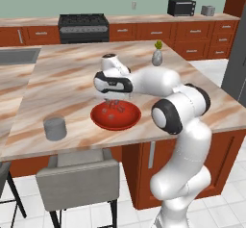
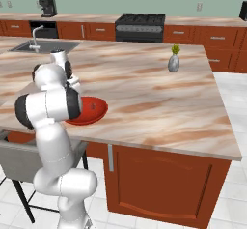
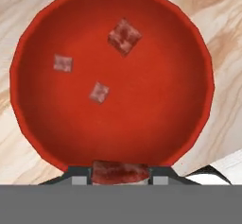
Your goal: There are four ice cubes in the ice bowl. Place two ice cubes in each glass of water.
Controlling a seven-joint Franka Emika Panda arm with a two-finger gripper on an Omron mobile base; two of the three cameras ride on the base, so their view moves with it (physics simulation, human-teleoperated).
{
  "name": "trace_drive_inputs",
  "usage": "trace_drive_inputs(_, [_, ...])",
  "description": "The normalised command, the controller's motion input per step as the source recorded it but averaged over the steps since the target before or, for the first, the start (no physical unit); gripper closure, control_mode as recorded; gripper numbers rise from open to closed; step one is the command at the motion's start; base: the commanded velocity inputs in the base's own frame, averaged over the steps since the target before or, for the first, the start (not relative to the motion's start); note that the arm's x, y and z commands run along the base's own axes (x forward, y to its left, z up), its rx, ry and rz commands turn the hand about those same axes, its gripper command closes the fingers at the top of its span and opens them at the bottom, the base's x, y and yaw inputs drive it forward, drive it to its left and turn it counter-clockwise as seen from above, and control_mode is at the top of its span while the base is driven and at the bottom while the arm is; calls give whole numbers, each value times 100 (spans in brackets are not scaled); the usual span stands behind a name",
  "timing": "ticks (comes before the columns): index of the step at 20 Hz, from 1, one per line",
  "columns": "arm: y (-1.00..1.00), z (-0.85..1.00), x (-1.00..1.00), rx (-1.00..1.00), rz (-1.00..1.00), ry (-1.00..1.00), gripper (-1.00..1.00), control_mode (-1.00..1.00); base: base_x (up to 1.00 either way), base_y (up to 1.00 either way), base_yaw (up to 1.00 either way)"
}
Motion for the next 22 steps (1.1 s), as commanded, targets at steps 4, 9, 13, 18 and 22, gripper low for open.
trace_drive_inputs(4, [97,1,-14,11,-4,-28,100,-100,0,0,0])
trace_drive_inputs(9, [91,3,-6,12,0,-9,100,-100,0,0,0])
trace_drive_inputs(13, [62,11,1,1,0,1,100,-100,0,0,0])
trace_drive_inputs(18, [29,3,2,0,-1,0,100,-100,0,0,0])
trace_drive_inputs(22, [89,0,0,2,-2,0,100,-100,0,0,0])
